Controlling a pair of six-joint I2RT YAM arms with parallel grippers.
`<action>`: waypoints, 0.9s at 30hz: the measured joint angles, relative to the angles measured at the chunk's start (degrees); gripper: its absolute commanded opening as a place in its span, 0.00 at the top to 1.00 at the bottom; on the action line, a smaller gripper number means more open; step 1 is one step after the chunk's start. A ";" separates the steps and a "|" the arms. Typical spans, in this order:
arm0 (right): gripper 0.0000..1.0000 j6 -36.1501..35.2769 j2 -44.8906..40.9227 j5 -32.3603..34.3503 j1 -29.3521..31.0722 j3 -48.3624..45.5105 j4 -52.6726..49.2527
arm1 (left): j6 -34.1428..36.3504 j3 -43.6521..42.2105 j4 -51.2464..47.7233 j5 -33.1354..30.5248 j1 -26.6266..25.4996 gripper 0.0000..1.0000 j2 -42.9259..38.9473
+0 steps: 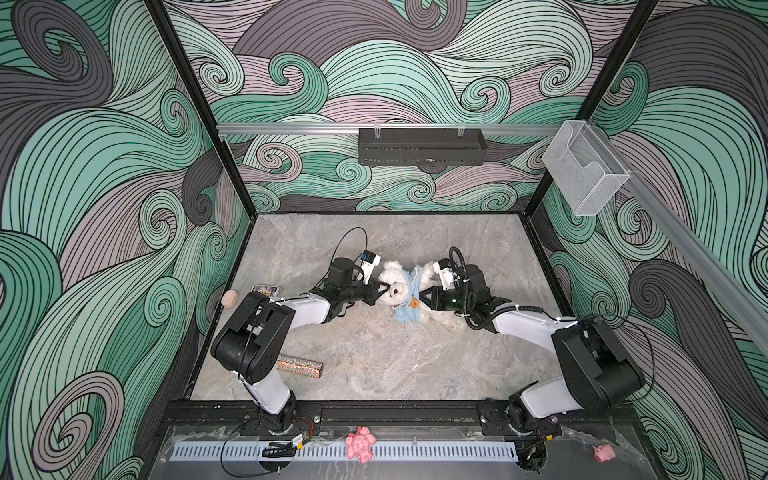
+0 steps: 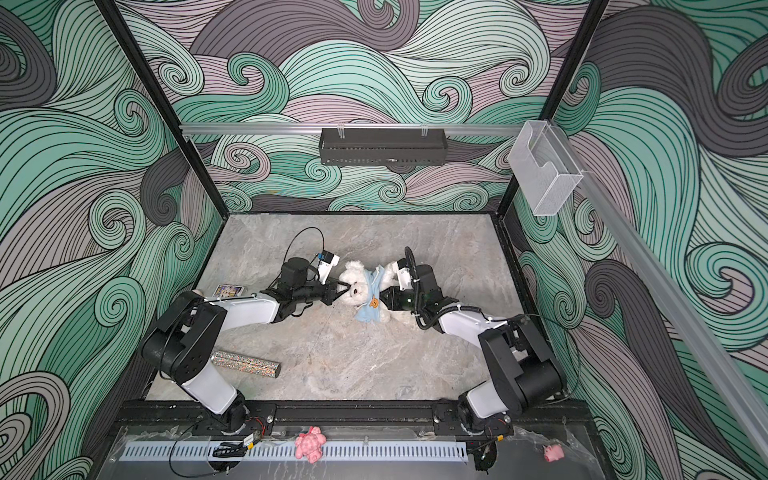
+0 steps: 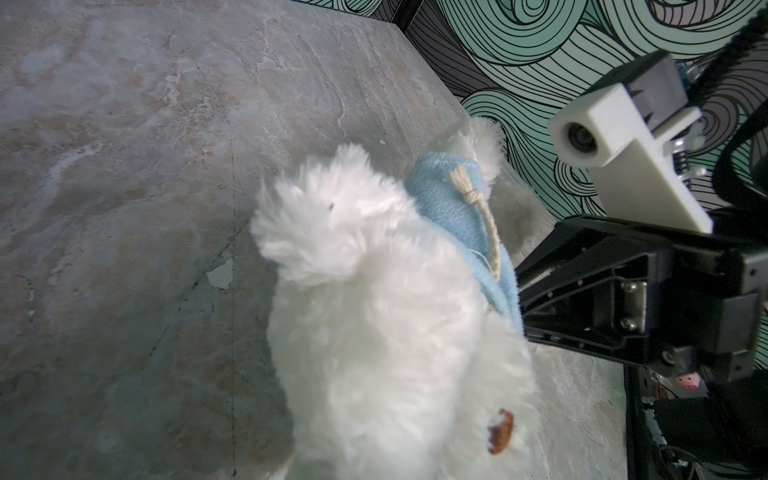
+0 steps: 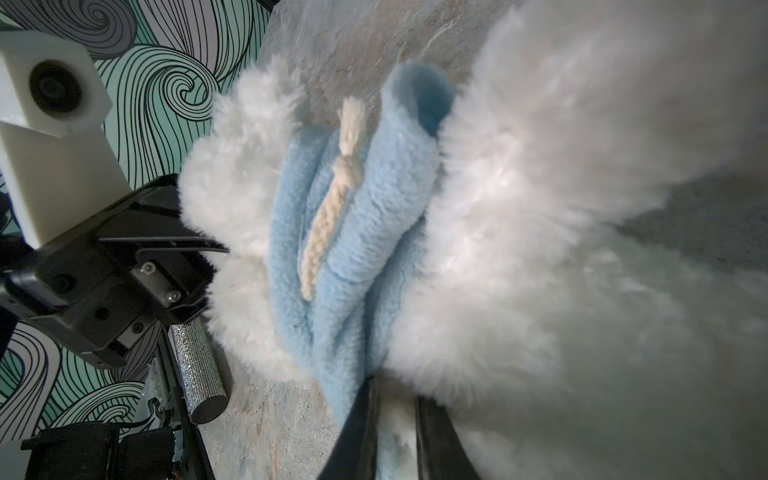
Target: Dress the teddy bear
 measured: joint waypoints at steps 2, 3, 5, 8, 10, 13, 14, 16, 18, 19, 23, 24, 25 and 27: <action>0.78 0.48 0.00 -0.42 0.02 0.00 0.83 | 0.02 0.02 -0.07 0.00 0.00 1.00 0.00; 0.78 0.70 0.00 -0.63 0.02 0.00 1.16 | 0.02 0.09 -0.20 0.02 0.00 1.00 0.00; 0.77 1.27 0.02 -0.98 0.04 0.00 1.90 | 0.09 0.13 -0.33 0.02 0.00 1.00 0.00; 0.77 1.62 0.44 -1.16 0.09 0.13 2.56 | 0.24 0.17 -0.61 0.04 0.00 1.00 0.00; 0.75 1.64 1.44 -1.03 0.26 0.83 2.54 | 0.31 0.20 -0.70 0.02 0.00 1.00 0.00; 0.75 1.42 2.93 0.13 0.52 2.12 1.92 | 0.35 0.20 -1.05 0.00 0.00 1.00 0.02; 0.75 1.33 3.08 0.52 0.66 2.34 1.70 | 0.35 0.20 -1.07 0.00 0.00 1.00 0.02; 0.79 1.11 3.23 1.42 0.87 2.84 1.16 | 0.37 0.20 -1.07 0.00 0.00 1.00 0.02; 0.89 0.87 3.52 2.23 1.16 3.30 1.11 | 0.37 0.22 -1.05 0.00 0.00 1.00 0.02; 0.94 0.94 3.69 2.84 1.27 3.43 1.14 | 0.37 0.22 -1.07 0.02 0.00 1.00 0.02; 1.00 1.25 3.32 6.19 1.55 3.43 0.83 | 0.44 0.22 -1.05 0.02 -0.02 1.00 0.02; 1.00 1.22 2.69 7.45 1.64 3.23 0.63 | 0.52 0.22 -1.03 0.02 -0.04 1.00 0.02; 1.00 1.22 1.64 9.16 1.64 2.78 0.44 | 0.70 0.20 -1.01 0.02 -0.07 1.00 0.00; 1.00 1.22 -1.14 12.26 1.27 1.53 0.11 | 1.57 0.20 -0.98 -0.04 -0.37 1.00 -0.02</action>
